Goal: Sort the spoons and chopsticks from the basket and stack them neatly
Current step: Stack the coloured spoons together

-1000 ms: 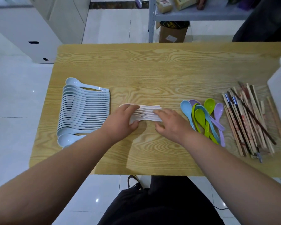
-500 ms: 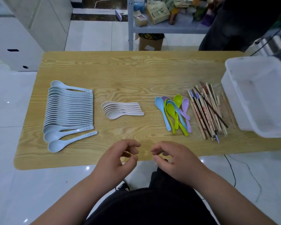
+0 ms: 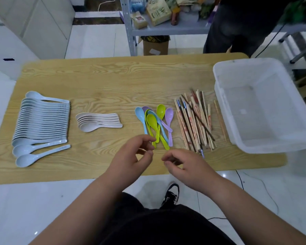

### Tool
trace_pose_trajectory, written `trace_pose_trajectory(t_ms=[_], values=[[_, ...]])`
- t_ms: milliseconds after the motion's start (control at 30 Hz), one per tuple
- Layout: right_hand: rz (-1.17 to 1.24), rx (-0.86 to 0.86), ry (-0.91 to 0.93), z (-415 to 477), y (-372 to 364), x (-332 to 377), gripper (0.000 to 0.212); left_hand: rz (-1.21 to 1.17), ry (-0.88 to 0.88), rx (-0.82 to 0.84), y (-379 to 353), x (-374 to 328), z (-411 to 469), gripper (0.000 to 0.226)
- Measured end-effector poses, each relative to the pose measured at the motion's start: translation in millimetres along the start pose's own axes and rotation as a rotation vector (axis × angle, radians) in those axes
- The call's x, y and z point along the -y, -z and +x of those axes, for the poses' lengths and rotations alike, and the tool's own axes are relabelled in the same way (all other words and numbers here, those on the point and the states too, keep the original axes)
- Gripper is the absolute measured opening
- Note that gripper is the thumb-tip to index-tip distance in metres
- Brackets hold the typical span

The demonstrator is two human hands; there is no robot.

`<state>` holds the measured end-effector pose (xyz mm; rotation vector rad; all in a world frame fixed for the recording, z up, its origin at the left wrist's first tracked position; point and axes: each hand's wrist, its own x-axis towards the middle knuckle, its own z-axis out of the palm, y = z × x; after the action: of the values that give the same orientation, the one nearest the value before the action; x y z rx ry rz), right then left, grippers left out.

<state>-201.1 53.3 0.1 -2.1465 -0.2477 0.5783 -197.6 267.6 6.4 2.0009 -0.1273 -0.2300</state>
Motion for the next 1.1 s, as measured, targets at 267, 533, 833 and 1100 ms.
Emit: trace_pose_trajectory(t_ms=[267,533,833,1100], values=[[0.024,-0.016,-0.036,46.9,20.1,-9.5,0.010,-0.004,0.110,0.019,-12.4,28.8,-11.9,0.037],[-0.308,0.007,-0.279,114.1,1.1,-31.1,0.020,-0.012,0.245,0.049,14.4,72.3,56.5,0.033],[-0.676,0.100,-0.349,176.2,-45.9,-30.1,0.024,0.192,0.340,0.075,7.4,120.6,178.3,0.030],[-0.816,0.124,-0.309,171.1,-50.5,-39.3,0.031,0.513,0.336,0.145,-7.8,119.0,203.0,0.020]])
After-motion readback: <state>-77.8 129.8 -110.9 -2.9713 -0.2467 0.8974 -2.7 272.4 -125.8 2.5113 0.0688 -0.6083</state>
